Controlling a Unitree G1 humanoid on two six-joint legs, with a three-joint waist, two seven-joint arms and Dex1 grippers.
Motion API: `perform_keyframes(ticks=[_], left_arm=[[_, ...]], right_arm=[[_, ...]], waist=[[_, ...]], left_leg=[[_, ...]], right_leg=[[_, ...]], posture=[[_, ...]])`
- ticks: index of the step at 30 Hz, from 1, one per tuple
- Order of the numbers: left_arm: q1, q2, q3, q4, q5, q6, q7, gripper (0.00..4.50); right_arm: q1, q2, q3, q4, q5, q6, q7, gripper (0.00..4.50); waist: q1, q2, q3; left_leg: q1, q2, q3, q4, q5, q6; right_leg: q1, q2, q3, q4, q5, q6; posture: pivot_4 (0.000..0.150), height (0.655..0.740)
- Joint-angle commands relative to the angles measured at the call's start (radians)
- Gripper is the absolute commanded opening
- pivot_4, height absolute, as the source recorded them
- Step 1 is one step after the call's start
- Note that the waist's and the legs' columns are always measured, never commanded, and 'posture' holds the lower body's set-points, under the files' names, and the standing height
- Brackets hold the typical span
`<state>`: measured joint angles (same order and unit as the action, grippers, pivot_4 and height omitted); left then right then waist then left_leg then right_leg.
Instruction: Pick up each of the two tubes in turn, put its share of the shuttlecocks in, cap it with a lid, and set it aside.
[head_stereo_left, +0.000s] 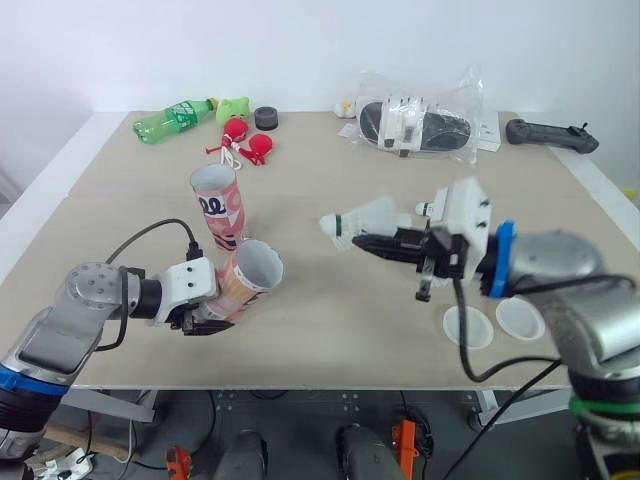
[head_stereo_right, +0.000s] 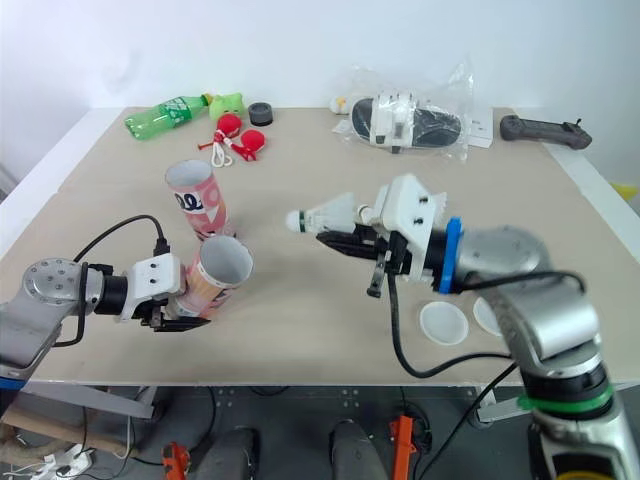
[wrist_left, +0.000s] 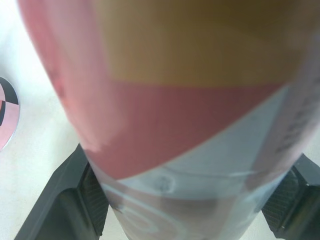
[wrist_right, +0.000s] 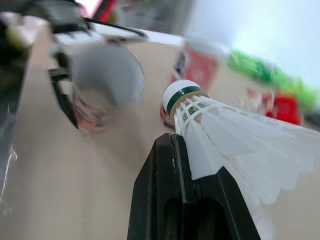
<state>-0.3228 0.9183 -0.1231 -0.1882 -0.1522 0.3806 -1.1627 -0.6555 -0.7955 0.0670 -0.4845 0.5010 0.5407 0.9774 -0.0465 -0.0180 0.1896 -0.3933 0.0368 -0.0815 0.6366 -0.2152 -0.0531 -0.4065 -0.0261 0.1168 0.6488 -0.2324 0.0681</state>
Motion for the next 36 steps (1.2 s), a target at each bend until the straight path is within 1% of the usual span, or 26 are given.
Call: perform_keyframes(ticks=[1, 5, 8, 17, 23, 24, 25, 26, 27, 29, 30, 31, 32, 33, 34, 36], left_arm=[[0.0, -0.021, -0.056, 0.011, 0.019, 0.009, -0.004, 3.25], [-0.012, -0.025, -0.06, 0.022, 0.025, 0.005, -0.01, 3.25], [-0.014, -0.027, -0.061, 0.026, 0.025, 0.004, -0.011, 3.25], [-0.009, -0.035, -0.054, 0.016, 0.023, 0.017, -0.012, 3.25], [-0.016, -0.045, -0.055, 0.013, 0.029, 0.025, -0.009, 3.25], [-0.017, -0.047, -0.055, 0.013, 0.03, 0.026, -0.008, 3.25], [-0.018, -0.049, -0.055, 0.013, 0.031, 0.027, -0.009, 3.25], [-0.017, -0.05, -0.055, 0.013, 0.032, 0.027, -0.009, 3.25], [-0.015, -0.05, -0.054, 0.013, 0.033, 0.027, -0.008, 3.25], [-0.012, -0.052, -0.053, 0.011, 0.034, 0.029, -0.008, 3.25], [-0.012, -0.053, -0.052, 0.012, 0.035, 0.03, -0.008, 3.25], [-0.013, -0.057, -0.054, 0.013, 0.035, 0.031, -0.007, 3.25], [-0.014, -0.059, -0.055, 0.015, 0.036, 0.032, -0.006, 3.25], [-0.015, -0.062, -0.058, 0.013, 0.038, 0.035, -0.004, 3.25], [-0.015, -0.065, -0.059, 0.012, 0.039, 0.036, -0.003, 3.25], [-0.014, -0.07, -0.058, 0.006, 0.034, 0.043, -0.002, 3.25]], right_arm=[[-0.097, 0.022, 0.103, 0.052, -0.078, -0.092, 0.084, 0.06], [-0.21, 0.065, 0.231, 0.121, -0.205, -0.194, 0.146, 0.06], [-0.258, 0.102, 0.281, 0.172, -0.271, -0.249, 0.162, 0.06], [-0.286, 0.146, 0.357, 0.239, -0.411, -0.318, 0.191, 0.06], [-0.283, 0.192, 0.364, 0.241, -0.424, -0.307, 0.199, 0.06], [-0.282, 0.2, 0.364, 0.238, -0.423, -0.305, 0.202, 0.35], [-0.28, 0.207, 0.36, 0.233, -0.415, -0.298, 0.206, 0.73], [-0.279, 0.212, 0.357, 0.227, -0.409, -0.29, 0.21, 0.87], [-0.277, 0.215, 0.354, 0.222, -0.406, -0.285, 0.213, 1.48], [-0.273, 0.217, 0.34, 0.208, -0.394, -0.27, 0.214, 2.25], [-0.271, 0.218, 0.334, 0.204, -0.39, -0.264, 0.213, 2.77], [-0.269, 0.218, 0.323, 0.196, -0.379, -0.249, 0.213, 3.17], [-0.268, 0.218, 0.317, 0.191, -0.372, -0.238, 0.213, 3.79], [-0.262, 0.215, 0.3, 0.179, -0.354, -0.213, 0.21, 4.17], [-0.258, 0.213, 0.289, 0.17, -0.341, -0.195, 0.207, 4.47], [-0.241, 0.211, 0.24, 0.137, -0.285, -0.119, 0.188, 4.47]], waist=[[0.001, 0.0, 0.0], [0.003, 0.001, 0.0], [0.004, 0.001, 0.0], [0.004, 0.001, 0.0], [0.005, 0.002, 0.0], [0.006, 0.002, 0.0], [0.007, 0.002, 0.0], [0.008, 0.002, 0.0], [0.008, 0.002, 0.0], [0.009, 0.002, 0.0], [0.01, 0.002, 0.0], [0.01, 0.002, 0.0], [0.011, 0.002, 0.0], [0.011, 0.002, 0.0], [0.012, 0.002, 0.0], [0.014, 0.002, 0.0]], left_leg=[[0.0, 0.0, 0.0, 0.0, 0.0, 0.0], [-0.002, -0.001, 0.0, 0.0, 0.0, 0.0], [-0.002, -0.001, 0.0, 0.0, 0.0, 0.0], [-0.002, -0.001, 0.0, 0.0, 0.0, 0.0], [-0.002, -0.001, 0.0, 0.0, 0.0, 0.0], [-0.002, -0.001, 0.0, 0.0, 0.0, 0.0], [-0.002, -0.001, 0.0, 0.0, 0.0, 0.0], [-0.002, -0.001, 0.0, 0.0, 0.0, 0.0], [-0.002, -0.001, 0.0, 0.0, 0.0, 0.0], [-0.002, -0.001, 0.0, 0.0, 0.0, 0.0], [-0.002, -0.001, 0.0, 0.0, 0.0, 0.0], [-0.002, -0.001, 0.0, 0.0, 0.0, 0.0], [-0.002, -0.001, 0.0, 0.0, 0.0, 0.0], [-0.002, -0.001, 0.0, 0.0, 0.0, 0.0], [-0.002, -0.001, 0.0, 0.0, 0.0, 0.0], [-0.002, -0.001, 0.0, 0.0, 0.0, 0.0]], right_leg=[[0.0, 0.0, 0.0, 0.0, 0.0, 0.0], [-0.001, -0.001, 0.0, 0.0, -0.001, 0.001], [-0.001, -0.001, 0.0, 0.0, -0.001, 0.001], [-0.001, -0.001, -0.001, 0.0, -0.001, 0.001], [-0.001, -0.001, -0.001, 0.0, -0.001, 0.001], [-0.001, -0.001, -0.001, 0.0, -0.001, 0.001], [-0.001, -0.001, -0.001, 0.0, -0.001, 0.001], [-0.001, -0.001, -0.001, 0.0, -0.001, 0.001], [-0.001, -0.001, -0.001, 0.0, -0.001, 0.001], [-0.001, -0.001, -0.001, 0.0, -0.001, 0.001], [-0.001, -0.001, -0.001, 0.0, -0.001, 0.001], [-0.001, -0.001, -0.001, 0.0, -0.001, 0.001], [-0.001, -0.001, -0.001, 0.0, -0.001, 0.001], [-0.001, -0.001, -0.001, 0.0, -0.001, 0.001], [-0.001, -0.001, -0.001, 0.0, -0.001, 0.001], [0.0, -0.001, -0.001, 0.0, -0.001, 0.001]], posture=[[0.15, 0.74], [0.15, 0.74], [0.15, 0.74], [0.15, 0.74], [0.15, 0.74], [0.15, 0.74], [0.15, 0.74], [0.15, 0.74], [0.15, 0.74], [0.15, 0.74], [0.15, 0.74], [0.15, 0.74], [0.15, 0.74], [0.15, 0.74], [0.15, 0.74], [0.15, 0.74]])
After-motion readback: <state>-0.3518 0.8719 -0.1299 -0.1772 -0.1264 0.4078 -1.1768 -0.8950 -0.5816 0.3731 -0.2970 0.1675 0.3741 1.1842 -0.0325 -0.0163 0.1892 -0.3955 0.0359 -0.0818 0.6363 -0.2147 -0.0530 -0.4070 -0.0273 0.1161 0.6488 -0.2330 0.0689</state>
